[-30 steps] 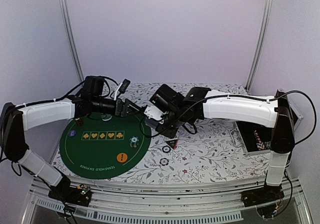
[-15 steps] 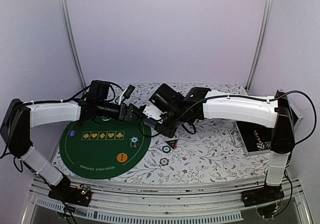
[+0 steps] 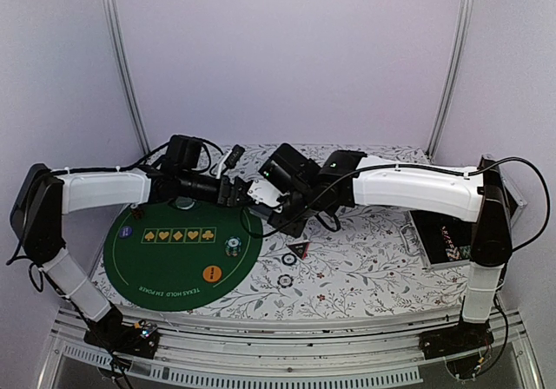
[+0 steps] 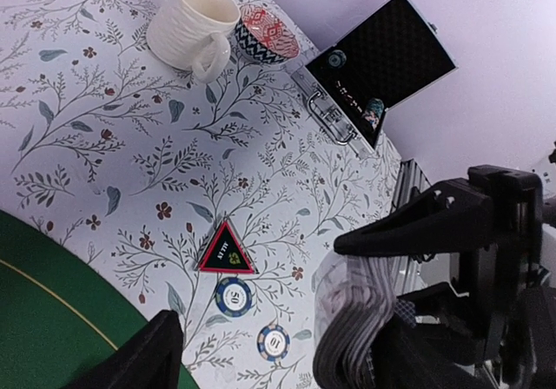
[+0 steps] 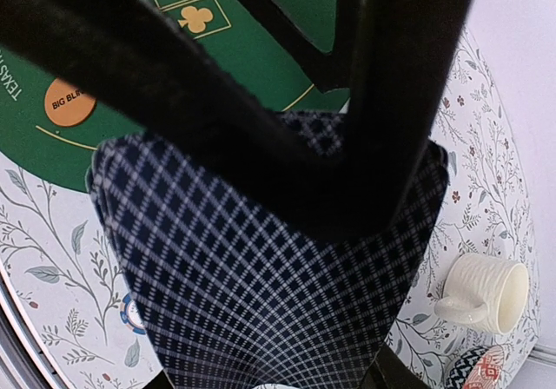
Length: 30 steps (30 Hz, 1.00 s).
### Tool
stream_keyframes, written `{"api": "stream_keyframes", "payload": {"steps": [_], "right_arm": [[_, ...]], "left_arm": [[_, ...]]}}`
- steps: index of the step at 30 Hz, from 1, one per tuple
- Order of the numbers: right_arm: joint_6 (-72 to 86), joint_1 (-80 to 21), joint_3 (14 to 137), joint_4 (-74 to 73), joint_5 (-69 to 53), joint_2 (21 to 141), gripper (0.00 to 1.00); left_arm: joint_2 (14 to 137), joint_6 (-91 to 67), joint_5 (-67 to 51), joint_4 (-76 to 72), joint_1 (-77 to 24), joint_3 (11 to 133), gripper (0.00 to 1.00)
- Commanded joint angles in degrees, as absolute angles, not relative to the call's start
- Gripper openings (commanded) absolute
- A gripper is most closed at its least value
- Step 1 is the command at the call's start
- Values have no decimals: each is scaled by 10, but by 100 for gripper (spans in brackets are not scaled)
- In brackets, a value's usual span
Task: Distribute texas hold em gaming equipment
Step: Pick up the poker card from the face-down deck piles.
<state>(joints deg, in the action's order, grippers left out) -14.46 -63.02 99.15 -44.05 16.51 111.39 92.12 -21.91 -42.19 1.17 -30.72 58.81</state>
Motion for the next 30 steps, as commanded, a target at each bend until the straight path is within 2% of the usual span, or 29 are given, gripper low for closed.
{"api": "stream_keyframes", "payload": {"steps": [1, 5, 10, 17, 24, 30], "right_arm": [[-149, -634, 1003, -429, 179, 1116, 45], [-148, -634, 990, -424, 180, 1110, 46], [-147, -634, 985, -420, 180, 1109, 46], [-150, -634, 983, -419, 185, 1115, 46], [-151, -634, 990, -417, 183, 1117, 45], [-151, -634, 988, -418, 183, 1121, 46]], "left_arm": [[927, -189, -387, 54, -313, 614, 68], [924, -177, -372, 75, -313, 616, 53], [916, -166, -366, 94, -313, 615, 49], [893, -144, -337, 123, -313, 619, 50], [905, -150, -372, 110, -315, 622, 64], [909, -144, -372, 109, -323, 636, 62]]}}
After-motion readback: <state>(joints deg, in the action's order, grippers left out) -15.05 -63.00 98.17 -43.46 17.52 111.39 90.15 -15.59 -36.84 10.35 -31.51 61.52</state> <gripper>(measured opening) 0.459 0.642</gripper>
